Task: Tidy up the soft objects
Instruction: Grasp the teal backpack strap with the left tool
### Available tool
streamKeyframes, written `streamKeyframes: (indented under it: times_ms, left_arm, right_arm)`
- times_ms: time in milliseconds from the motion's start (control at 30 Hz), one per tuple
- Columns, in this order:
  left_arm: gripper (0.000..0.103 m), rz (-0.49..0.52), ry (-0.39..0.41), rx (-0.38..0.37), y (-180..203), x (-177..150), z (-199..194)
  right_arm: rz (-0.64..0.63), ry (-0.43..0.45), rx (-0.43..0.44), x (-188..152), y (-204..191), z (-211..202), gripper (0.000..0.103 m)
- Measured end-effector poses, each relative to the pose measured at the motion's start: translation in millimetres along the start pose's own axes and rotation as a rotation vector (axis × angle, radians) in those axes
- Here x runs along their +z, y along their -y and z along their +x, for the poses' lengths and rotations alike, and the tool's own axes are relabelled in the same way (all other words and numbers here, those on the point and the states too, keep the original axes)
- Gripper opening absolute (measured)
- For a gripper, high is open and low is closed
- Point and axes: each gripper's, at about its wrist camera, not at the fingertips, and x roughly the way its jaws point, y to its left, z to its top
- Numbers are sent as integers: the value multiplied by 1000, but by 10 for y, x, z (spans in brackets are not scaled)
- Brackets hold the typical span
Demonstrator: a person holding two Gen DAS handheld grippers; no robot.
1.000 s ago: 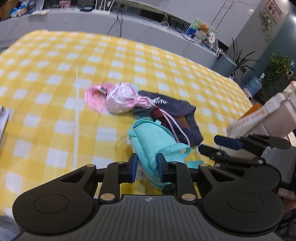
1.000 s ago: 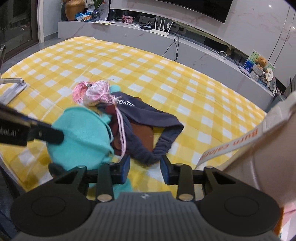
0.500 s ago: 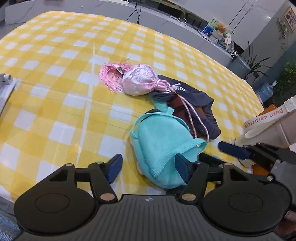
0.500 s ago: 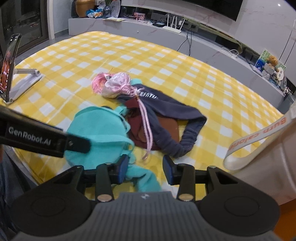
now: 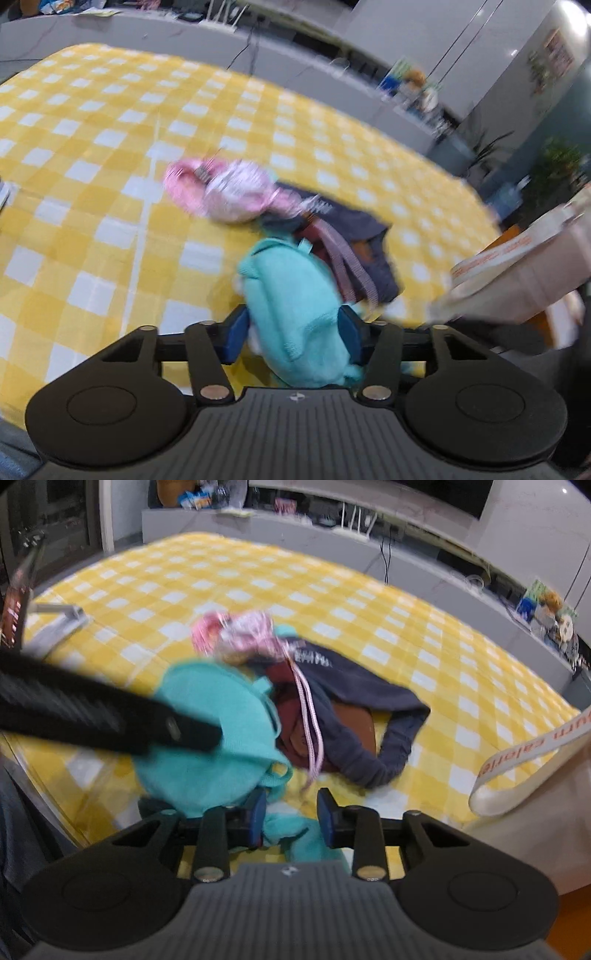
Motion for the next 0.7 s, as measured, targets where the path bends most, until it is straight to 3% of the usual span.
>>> streamKeyframes:
  times_ms: [167, 367, 400, 467, 567, 700]
  left_arm:
    - [55, -24, 16, -34, 35, 43, -2]
    - [54, -288, -7, -124, -279, 57, 107]
    - [50, -343, -48, -152, -334, 35, 185]
    - [32, -453, -132, -214, -406, -57, 366]
    - [28, -365, -120, -141, -257, -114, 418]
    - [23, -293, -93, -105, -183, -58, 376]
  right_arm:
    - [45, -10, 9, -5, 38, 18, 30]
    - [49, 1, 19, -24, 57, 16, 29]
    - [38, 2, 17, -23, 42, 14, 29]
    - [11, 6, 10, -23, 4, 7, 29]
    - [5, 6, 9, -21, -16, -7, 29]
    - [8, 4, 20, -23, 11, -14, 29]
